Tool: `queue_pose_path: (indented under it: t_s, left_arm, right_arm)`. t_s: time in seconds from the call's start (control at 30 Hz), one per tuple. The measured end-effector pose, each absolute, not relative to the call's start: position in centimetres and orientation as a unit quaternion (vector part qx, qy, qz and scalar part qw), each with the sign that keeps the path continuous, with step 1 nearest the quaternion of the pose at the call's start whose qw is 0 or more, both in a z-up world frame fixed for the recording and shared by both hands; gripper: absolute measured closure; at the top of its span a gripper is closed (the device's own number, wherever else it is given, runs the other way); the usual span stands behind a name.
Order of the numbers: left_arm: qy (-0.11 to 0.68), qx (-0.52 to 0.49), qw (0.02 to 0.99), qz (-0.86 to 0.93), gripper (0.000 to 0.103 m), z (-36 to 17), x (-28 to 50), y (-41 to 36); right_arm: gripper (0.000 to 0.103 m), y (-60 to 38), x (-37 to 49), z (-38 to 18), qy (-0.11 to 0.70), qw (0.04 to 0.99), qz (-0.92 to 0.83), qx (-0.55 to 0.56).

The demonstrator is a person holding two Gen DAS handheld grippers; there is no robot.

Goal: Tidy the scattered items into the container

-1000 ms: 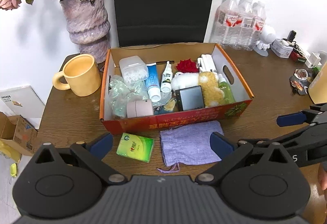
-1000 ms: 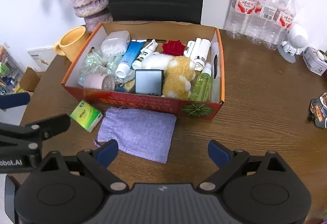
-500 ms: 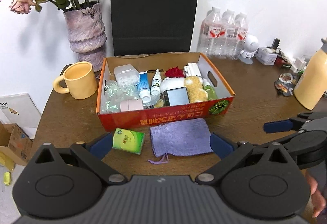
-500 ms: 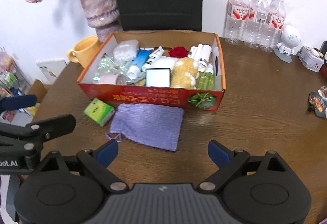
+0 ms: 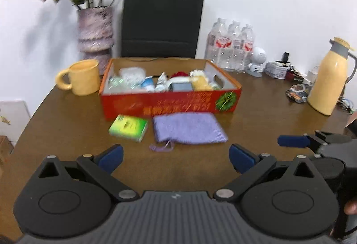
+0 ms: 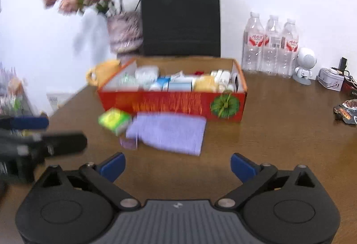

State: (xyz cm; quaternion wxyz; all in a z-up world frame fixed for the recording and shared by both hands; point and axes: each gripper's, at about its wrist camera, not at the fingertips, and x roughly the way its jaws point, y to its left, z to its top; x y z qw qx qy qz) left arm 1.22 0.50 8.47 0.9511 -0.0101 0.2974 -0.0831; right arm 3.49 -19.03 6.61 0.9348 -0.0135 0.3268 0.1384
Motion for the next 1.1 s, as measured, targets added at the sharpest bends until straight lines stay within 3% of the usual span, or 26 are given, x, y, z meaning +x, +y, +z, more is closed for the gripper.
queue_pose_path:
  t_s: [0.33,1.1]
  left_arm:
    - [0.312,0.021,0.949,-0.041,0.0,2.6,-1.1,0.9]
    - [0.34,0.028,0.938,-0.057,0.0,0.2,-0.3,1.1]
  right_arm:
    - [0.002,-18.4,1.3,1.4,0.36,0.925,0.117,-0.034]
    - [0.0,-18.3,1.2,0.3,0.341,0.934,0.102,-0.027]
